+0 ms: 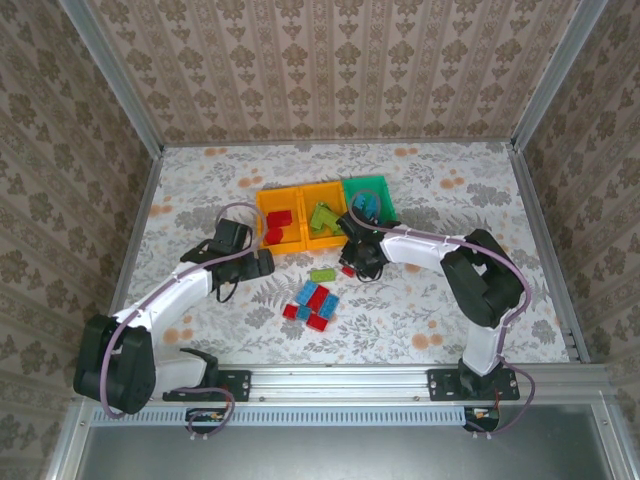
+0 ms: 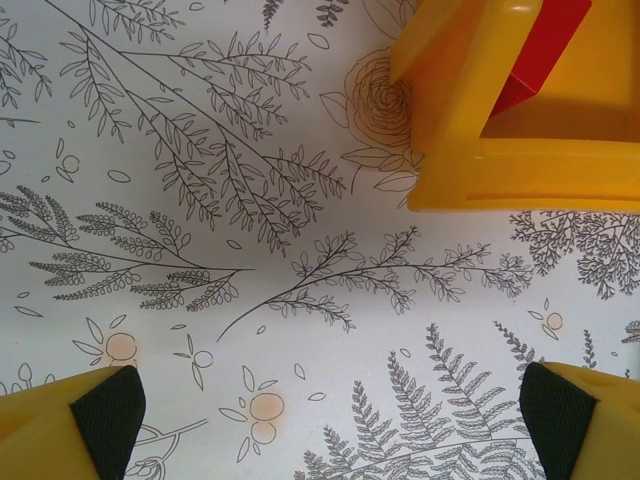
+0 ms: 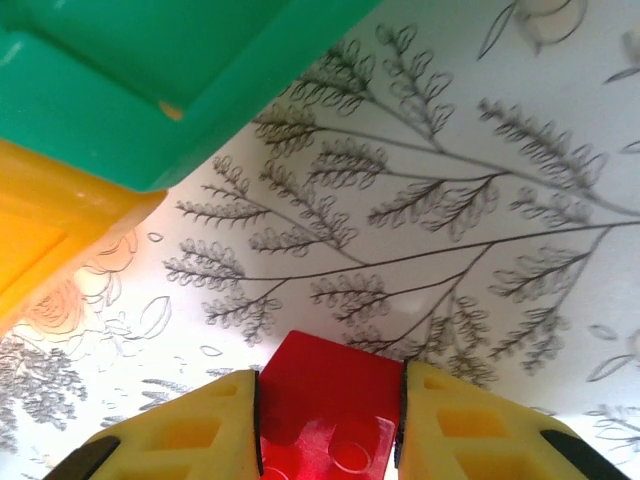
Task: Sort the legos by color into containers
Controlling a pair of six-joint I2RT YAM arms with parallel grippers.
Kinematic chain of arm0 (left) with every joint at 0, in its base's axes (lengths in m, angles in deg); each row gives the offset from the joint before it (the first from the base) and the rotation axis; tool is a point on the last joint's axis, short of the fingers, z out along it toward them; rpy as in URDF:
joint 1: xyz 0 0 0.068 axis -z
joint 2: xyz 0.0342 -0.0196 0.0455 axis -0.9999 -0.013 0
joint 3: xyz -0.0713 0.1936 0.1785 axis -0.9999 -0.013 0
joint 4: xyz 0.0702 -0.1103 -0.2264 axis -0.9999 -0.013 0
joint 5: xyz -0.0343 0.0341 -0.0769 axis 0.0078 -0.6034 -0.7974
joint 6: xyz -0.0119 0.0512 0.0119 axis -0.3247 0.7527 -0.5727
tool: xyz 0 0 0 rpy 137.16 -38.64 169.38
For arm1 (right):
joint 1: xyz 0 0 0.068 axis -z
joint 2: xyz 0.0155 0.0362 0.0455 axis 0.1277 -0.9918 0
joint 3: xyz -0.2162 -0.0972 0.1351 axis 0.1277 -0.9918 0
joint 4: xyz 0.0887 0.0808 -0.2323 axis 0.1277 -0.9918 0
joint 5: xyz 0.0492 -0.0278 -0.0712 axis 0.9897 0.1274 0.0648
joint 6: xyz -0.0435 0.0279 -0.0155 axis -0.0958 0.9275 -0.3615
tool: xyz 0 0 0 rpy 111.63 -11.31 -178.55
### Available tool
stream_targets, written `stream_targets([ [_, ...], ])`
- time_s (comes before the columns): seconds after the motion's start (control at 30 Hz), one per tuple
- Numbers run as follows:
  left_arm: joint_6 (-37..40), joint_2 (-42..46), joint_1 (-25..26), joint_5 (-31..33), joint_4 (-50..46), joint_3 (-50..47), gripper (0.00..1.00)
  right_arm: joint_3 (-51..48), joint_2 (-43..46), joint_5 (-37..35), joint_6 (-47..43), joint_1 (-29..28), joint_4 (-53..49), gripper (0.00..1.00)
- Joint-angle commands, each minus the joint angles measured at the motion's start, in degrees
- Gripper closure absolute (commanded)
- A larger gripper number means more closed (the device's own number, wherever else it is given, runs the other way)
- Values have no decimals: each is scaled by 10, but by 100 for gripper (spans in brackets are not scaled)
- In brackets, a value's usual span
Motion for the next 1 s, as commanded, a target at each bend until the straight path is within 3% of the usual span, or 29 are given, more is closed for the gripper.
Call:
stream_targets([
  [0.0,6,7,-7,-1,5,-8,0,-8,12,-61,-45,6,-88,72],
  [0.2,6,7,-12,4,1,-6,0,25,32,-48,-112,-7,-57,72],
  [0.37,0,9,-17,8,-7,-9,0,76,22,51,-136,-11,57,71],
  [0.5,-3,12,-18,3,-8,-15,0,136,-10,121,-130,-12,127,71],
  [0.7,-9,13,-18,-5,-3,-20,0,233,-76,168,-117,-12,151,70],
  [0.97,-13,6,-19,-12,2,-17,0,343,-173,178,-91,-12,163,69],
])
